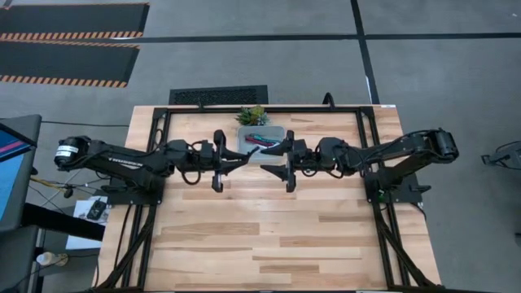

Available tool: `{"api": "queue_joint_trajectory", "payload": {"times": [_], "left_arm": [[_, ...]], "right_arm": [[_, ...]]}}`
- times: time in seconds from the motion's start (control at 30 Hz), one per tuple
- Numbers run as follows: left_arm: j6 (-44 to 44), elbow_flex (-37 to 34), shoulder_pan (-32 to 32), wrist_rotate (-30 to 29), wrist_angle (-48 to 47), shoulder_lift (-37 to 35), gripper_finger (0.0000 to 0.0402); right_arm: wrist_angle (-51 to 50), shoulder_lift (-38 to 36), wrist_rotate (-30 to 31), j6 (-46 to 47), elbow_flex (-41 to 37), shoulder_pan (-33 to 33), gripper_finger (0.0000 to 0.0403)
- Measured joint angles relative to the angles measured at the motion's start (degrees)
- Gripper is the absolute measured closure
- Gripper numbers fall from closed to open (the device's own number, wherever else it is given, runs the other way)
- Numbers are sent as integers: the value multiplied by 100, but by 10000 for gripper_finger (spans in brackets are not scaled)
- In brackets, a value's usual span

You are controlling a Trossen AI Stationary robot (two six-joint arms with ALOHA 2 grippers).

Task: Pick and place USB-C Cables
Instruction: Put the black charger cable into the gray bin

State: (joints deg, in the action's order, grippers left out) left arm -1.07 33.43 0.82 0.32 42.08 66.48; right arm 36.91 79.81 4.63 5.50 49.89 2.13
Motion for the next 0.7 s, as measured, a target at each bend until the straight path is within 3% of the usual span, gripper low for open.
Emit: {"api": "queue_joint_trajectory", "payload": {"times": [0.23,0.43,0.7], "left_arm": [[-204,21,-4,-1,194,248,365],[-55,491,-94,242,239,761,365],[-31,557,-87,196,234,772,365]], "right_arm": [[6,16,-10,-4,0,-4,148],[-41,42,-13,-14,0,-4,148],[-51,42,-16,2,0,38,148]]}}
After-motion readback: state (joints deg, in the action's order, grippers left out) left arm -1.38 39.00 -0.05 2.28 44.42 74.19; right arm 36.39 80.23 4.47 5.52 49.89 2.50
